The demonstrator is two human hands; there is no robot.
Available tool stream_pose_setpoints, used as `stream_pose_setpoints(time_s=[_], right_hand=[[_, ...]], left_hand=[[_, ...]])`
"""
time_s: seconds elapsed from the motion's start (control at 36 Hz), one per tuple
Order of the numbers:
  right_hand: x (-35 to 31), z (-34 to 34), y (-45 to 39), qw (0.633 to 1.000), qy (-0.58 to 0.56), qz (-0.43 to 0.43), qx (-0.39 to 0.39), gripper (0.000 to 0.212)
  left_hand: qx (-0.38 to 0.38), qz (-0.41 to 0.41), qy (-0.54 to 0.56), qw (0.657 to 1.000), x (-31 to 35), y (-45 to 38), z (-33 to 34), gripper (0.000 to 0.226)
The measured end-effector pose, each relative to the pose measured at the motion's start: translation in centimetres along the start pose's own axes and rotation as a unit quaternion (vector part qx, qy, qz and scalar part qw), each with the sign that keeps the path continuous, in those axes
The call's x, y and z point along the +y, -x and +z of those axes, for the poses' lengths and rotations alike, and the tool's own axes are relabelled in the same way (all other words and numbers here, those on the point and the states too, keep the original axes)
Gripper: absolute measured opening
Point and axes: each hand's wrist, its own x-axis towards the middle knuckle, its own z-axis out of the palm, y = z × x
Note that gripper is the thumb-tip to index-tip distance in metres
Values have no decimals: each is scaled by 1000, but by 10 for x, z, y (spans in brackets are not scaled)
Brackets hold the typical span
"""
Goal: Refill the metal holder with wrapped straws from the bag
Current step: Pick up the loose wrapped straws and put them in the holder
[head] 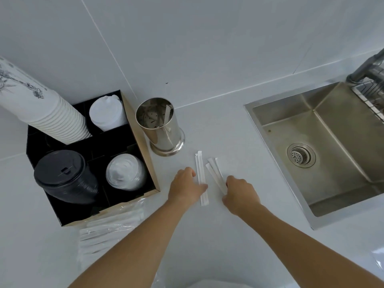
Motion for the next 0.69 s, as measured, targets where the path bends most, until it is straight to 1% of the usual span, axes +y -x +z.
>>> stream_pose_setpoints(time_s=[0.14, 0.28, 0.33, 0.42, 0.69], right_hand=[[6, 0, -2, 1000, -10, 7, -2, 15], [16, 0, -6, 1000, -10, 19, 5, 27], [18, -1, -7, 1000, -14, 19, 1, 25], [21, -5, -8, 1000, -16, 20, -9, 22], [20, -14, -7, 999, -10, 33, -29, 22]], left_hand=[[12, -8, -17, 1000, 13, 3, 8, 45], [13, -42, -19, 999, 18, -2, 9, 23], [10, -53, -16, 998, 16, -3, 8, 16], [3, -46, -33, 998, 17, -4, 6, 13], [-12, -23, -93, 995, 12, 2, 0, 4]])
